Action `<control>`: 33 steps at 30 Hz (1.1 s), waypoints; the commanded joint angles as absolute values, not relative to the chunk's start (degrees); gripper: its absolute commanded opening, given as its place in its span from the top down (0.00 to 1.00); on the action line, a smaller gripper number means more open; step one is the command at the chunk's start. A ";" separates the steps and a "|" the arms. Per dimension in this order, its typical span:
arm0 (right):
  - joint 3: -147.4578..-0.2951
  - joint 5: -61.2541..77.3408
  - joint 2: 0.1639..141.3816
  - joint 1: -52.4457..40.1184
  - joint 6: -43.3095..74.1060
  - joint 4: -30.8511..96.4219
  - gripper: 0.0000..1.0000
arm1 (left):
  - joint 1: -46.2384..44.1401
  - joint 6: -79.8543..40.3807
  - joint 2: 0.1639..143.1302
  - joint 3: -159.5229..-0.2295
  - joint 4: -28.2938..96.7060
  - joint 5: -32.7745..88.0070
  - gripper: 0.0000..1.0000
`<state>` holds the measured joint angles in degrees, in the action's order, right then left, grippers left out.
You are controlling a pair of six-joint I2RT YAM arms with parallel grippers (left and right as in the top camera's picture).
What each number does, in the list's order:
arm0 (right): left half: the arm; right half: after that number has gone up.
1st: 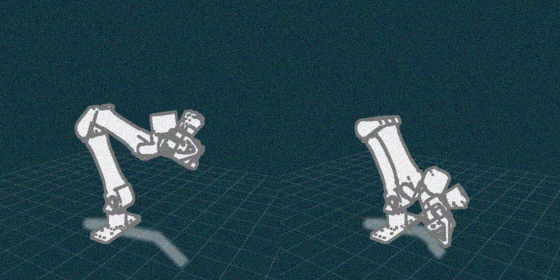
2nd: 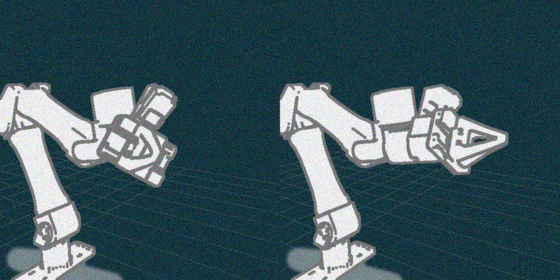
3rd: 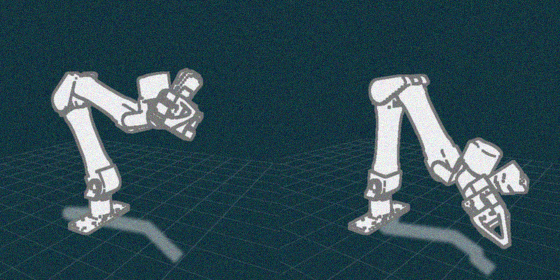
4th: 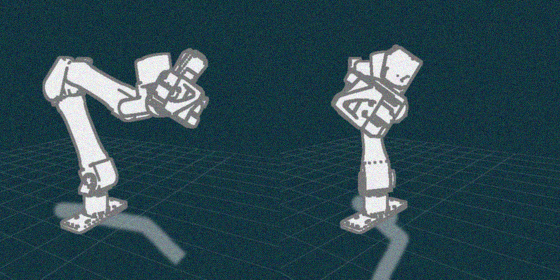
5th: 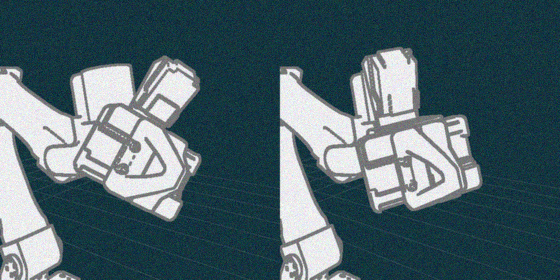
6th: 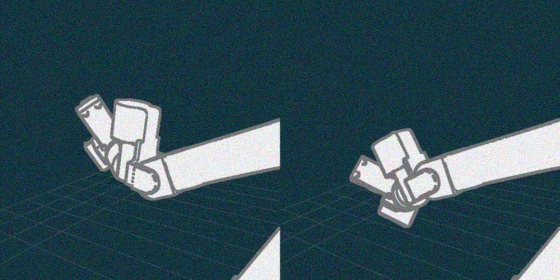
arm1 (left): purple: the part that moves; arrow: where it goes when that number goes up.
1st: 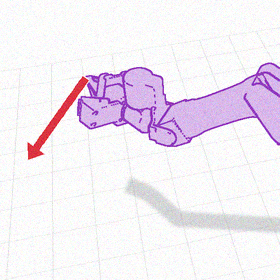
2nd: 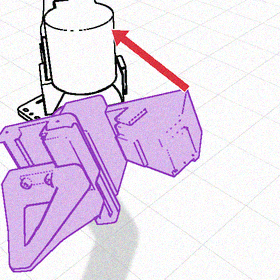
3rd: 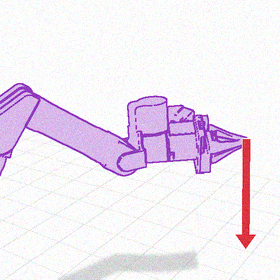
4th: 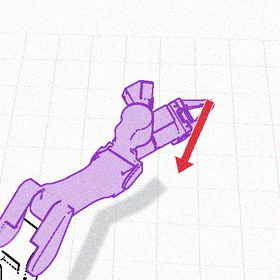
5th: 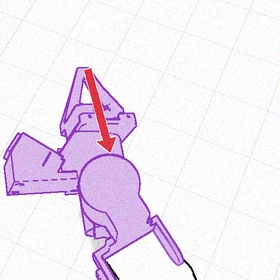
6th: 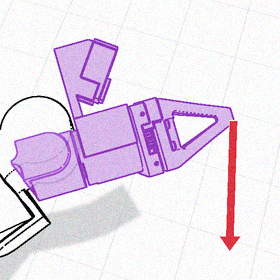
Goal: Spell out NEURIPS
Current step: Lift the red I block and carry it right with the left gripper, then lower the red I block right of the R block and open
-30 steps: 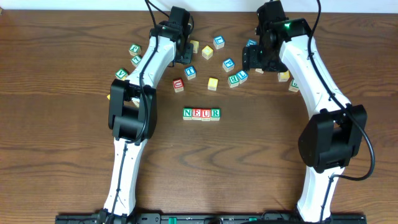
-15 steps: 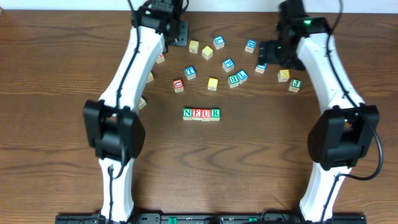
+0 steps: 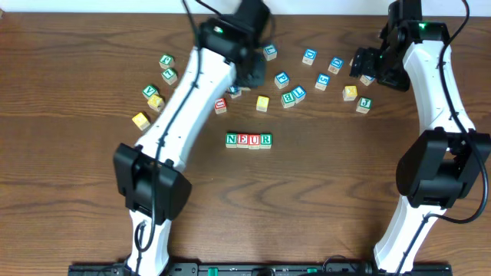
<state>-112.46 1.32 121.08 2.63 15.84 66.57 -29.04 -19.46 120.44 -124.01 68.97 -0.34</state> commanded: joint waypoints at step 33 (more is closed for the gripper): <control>-113.58 1.89 121.51 2.90 12.97 69.17 0.04 | -43.57 -33.01 132.66 -113.84 60.29 -0.49 0.69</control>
